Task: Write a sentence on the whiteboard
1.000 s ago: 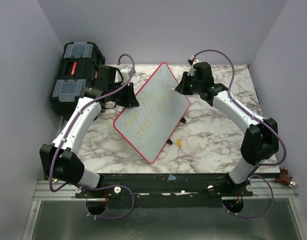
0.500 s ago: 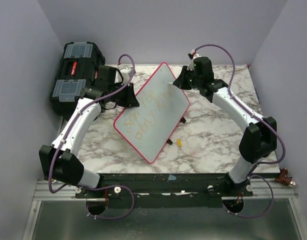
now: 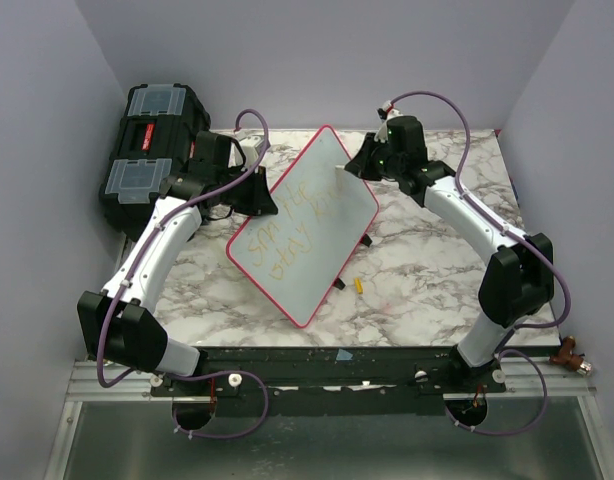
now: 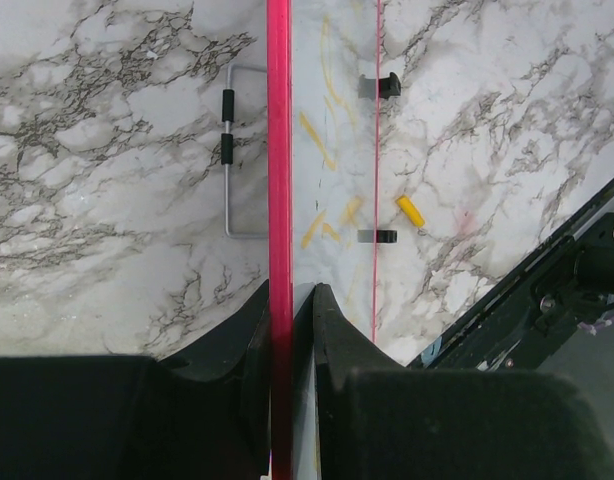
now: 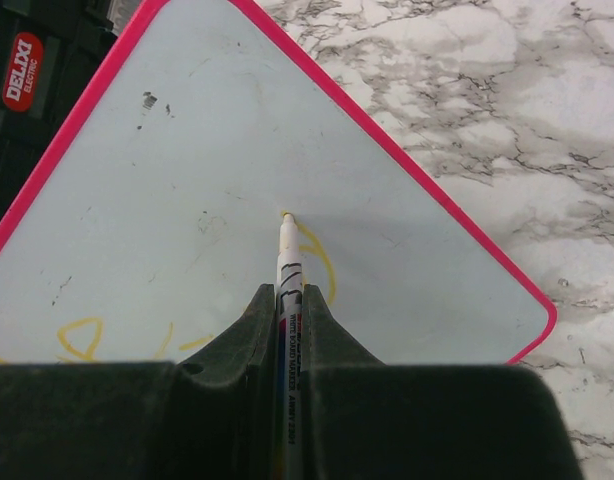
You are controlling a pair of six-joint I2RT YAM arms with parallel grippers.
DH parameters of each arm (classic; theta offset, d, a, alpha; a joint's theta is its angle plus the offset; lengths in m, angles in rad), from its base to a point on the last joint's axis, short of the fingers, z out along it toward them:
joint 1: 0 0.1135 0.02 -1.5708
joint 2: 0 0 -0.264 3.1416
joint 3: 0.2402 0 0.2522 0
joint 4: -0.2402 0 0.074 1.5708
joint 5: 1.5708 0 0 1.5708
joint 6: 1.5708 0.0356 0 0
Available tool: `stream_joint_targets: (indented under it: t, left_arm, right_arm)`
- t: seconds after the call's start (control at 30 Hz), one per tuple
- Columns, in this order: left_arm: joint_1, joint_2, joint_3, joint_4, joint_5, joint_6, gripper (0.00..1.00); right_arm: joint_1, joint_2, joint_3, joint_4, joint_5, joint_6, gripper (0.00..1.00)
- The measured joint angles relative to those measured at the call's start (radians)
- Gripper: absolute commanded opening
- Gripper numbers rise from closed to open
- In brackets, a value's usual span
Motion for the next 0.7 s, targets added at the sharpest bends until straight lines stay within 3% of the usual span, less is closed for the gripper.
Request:
stream_joint_targets:
  t: [0.7]
  left_arm:
    - [0.003, -0.002, -0.007, 0.0, 0.0, -0.005, 0.0]
  right_arm:
    - [0.0, -0.071, -0.178, 0.052, 0.009, 0.009, 0.01]
